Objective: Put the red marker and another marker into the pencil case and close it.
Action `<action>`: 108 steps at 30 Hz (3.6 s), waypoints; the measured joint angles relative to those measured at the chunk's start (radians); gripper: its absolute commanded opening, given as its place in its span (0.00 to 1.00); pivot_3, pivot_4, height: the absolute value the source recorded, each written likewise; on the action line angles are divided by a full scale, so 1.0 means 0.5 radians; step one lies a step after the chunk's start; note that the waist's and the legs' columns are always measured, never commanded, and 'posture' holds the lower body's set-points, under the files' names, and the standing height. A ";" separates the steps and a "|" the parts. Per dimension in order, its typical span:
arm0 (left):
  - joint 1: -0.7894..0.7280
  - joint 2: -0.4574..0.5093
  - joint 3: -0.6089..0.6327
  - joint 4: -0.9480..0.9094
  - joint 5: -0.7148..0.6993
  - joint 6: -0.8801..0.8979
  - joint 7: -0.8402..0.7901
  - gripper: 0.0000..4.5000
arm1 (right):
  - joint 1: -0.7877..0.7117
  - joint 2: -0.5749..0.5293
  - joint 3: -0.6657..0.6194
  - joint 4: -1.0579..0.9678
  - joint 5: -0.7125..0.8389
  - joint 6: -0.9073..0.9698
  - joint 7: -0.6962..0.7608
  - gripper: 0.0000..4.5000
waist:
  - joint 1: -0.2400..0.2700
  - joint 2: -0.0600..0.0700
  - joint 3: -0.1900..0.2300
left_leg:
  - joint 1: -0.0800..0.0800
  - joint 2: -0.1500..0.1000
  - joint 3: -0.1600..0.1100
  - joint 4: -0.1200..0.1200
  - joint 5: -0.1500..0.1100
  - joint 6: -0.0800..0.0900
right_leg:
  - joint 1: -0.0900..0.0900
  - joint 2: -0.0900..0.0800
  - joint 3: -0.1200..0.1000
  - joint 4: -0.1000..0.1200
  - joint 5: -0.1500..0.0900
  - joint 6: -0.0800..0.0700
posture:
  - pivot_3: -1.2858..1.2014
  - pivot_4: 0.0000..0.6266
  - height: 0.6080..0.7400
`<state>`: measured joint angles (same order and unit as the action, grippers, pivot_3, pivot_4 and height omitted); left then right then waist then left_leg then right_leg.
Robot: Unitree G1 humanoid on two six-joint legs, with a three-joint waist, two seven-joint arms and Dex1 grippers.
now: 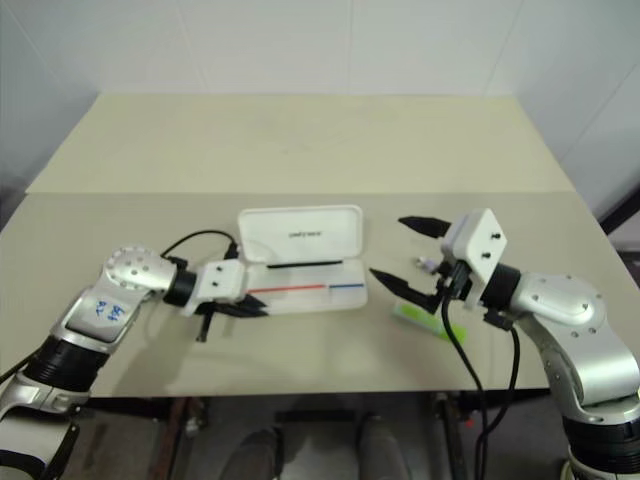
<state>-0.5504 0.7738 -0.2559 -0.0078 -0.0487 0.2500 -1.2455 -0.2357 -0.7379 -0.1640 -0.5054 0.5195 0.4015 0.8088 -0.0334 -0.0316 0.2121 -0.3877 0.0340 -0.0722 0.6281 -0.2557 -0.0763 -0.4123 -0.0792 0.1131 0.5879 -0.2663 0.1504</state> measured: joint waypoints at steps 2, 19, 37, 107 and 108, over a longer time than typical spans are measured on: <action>0.009 0.027 0.000 -0.003 0.008 -0.040 0.000 0.01 | 0.015 0.001 0.000 -0.008 0.001 0.003 -0.014 1.00 | -0.003 0.000 0.000 | 0.000 0.000 0.000 0.000 0.000 0.000 | 0.000 0.000 0.000 0.000 0.000 0.000 | 0.52 0.24 1.00; 0.006 0.010 0.014 -0.088 -0.095 0.161 -0.026 0.38 | 0.007 0.014 0.005 -0.008 -0.001 0.022 -0.040 1.00 | -0.001 0.000 0.000 | 0.000 0.000 0.000 0.000 0.000 0.000 | 0.000 0.000 0.000 0.001 0.000 0.000 | 0.52 0.24 1.00; 0.737 0.354 0.951 -0.654 -0.784 0.448 -0.093 1.00 | -0.138 0.130 0.163 0.137 -0.014 -0.061 0.035 1.00 | -0.043 0.000 0.001 | 0.001 0.001 0.000 0.000 0.000 0.000 | -0.001 0.000 0.000 0.001 -0.002 -0.003 | 0.52 0.24 1.00; 0.449 0.366 0.872 0.524 -0.521 -0.436 -0.172 0.11 | -0.136 0.144 0.123 -0.002 -0.013 0.026 -0.101 1.00 | 0.000 0.000 0.000 | 0.000 0.001 0.001 -0.008 0.005 0.003 | -0.004 0.000 -0.002 -0.001 0.004 -0.007 | 0.52 0.24 1.00; 0.449 0.365 0.867 0.503 -0.528 -0.429 -0.181 0.11 | -0.136 0.146 0.125 -0.002 -0.013 0.026 -0.101 1.00 | 0.000 0.000 0.000 | 0.000 0.001 0.001 -0.008 0.005 0.003 | -0.004 0.000 -0.002 -0.002 0.004 -0.007 | 0.52 0.24 1.00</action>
<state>-0.3257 0.9565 0.1776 0.2439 -0.3130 0.0357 -1.3359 -0.3035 -0.6647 -0.1016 -0.5065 0.5131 0.4144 0.7582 -0.0333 -0.0315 0.2121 -0.3877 0.0347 -0.0719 0.6239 -0.2534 -0.0748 -0.4143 -0.0793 0.1124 0.5871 -0.2642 0.1468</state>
